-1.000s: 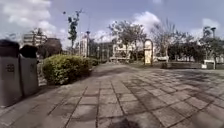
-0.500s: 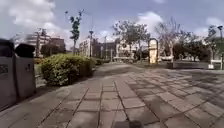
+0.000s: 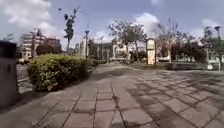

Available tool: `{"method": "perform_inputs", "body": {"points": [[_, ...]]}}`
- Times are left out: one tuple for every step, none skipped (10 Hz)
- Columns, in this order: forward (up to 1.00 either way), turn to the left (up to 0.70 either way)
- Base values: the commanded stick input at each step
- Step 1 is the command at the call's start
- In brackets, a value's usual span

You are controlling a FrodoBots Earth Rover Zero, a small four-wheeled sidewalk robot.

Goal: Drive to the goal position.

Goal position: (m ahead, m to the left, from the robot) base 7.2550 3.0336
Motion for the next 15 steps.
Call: {"method": "perform_inputs", "body": {"points": [[0.7, 0.0], [0.7, 0.0], [0.7, 0.0], [0.7, 0.0], [0.7, 0.0], [0.7, 0.0], [0.7, 0.0], [0.7, 0.0], [0.7, 0.0], [0.7, 0.0], [0.7, 0.0], [0.7, 0.0], [0.7, 0.0], [0.7, 0.0], [0.7, 0.0]]}}
